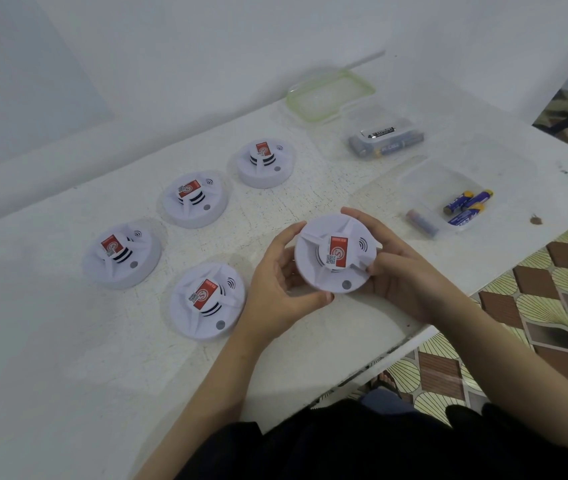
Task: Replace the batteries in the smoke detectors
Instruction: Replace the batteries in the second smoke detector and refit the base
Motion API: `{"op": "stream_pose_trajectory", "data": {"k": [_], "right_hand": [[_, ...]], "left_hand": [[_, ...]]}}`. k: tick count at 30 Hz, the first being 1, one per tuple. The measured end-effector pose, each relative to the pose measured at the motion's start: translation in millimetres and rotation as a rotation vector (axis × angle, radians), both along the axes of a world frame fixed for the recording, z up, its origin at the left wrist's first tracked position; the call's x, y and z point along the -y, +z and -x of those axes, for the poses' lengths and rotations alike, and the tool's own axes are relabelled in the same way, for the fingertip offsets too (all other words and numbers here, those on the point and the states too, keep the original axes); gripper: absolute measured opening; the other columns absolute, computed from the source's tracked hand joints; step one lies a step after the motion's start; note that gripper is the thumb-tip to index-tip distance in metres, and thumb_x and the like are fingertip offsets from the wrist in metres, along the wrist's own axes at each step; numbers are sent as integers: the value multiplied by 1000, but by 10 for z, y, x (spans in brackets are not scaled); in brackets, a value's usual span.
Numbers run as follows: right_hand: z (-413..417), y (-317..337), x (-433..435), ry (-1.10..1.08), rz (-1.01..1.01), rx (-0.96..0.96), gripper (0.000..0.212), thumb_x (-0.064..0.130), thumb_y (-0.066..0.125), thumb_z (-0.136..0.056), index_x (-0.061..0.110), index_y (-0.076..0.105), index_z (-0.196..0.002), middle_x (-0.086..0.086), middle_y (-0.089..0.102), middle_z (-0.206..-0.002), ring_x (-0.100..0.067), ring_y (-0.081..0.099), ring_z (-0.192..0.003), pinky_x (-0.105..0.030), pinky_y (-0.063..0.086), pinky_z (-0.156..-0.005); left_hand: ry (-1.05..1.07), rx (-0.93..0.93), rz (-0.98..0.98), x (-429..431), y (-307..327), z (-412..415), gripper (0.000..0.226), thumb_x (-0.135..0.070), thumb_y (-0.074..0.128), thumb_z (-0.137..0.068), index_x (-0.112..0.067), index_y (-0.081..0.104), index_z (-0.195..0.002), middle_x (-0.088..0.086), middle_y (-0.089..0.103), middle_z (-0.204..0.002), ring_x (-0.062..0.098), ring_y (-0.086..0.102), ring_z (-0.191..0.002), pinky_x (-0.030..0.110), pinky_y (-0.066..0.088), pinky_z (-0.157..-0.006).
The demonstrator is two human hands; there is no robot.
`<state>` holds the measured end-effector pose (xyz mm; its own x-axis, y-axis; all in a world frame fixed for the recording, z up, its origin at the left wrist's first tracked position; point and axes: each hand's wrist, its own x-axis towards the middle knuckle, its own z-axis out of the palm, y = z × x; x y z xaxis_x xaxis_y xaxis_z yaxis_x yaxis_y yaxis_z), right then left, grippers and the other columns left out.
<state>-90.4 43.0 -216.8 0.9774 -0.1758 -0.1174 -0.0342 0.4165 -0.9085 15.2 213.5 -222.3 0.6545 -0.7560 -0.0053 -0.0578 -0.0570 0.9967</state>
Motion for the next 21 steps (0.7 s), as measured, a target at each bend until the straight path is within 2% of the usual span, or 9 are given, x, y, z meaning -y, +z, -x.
{"op": "stream_pose_trajectory", "data": {"k": [4, 9, 14, 21], "right_hand": [[4, -5, -3, -8, -6, -4, 68, 0, 41, -73, 36, 49, -130, -4, 61, -128, -29, 61, -110, -46, 53, -83], [-6, -16, -2, -26, -20, -15, 67, 1, 42, -73, 39, 48, -129, 0, 63, -125, -26, 63, -108, -43, 54, -81], [-2, -10, -9, -34, -16, -12, 66, 2, 42, -73, 37, 47, -129, 1, 64, -123, -26, 63, -107, -44, 54, -81], [-5, -11, -7, -34, -2, -22, 66, 3, 43, -74, 37, 47, -130, -3, 61, -127, -30, 61, -111, -49, 52, -86]], "left_hand": [[4, -5, 10, 2, 16, 10, 84, -19, 81, -61, -25, 42, -135, 6, 63, -126, 20, 63, -114, 32, 56, -86], [7, -13, 11, -1, 16, 6, 85, -17, 81, -61, -24, 42, -136, 7, 64, -125, 20, 63, -114, 35, 56, -86], [-2, -28, 17, 5, 2, 6, 85, 0, 78, -64, -16, 40, -138, 8, 64, -123, 19, 64, -111, 28, 56, -81], [2, -9, 18, 5, 19, 16, 85, -7, 82, -63, -23, 41, -135, 2, 65, -121, 16, 64, -111, 27, 55, -82]]}}
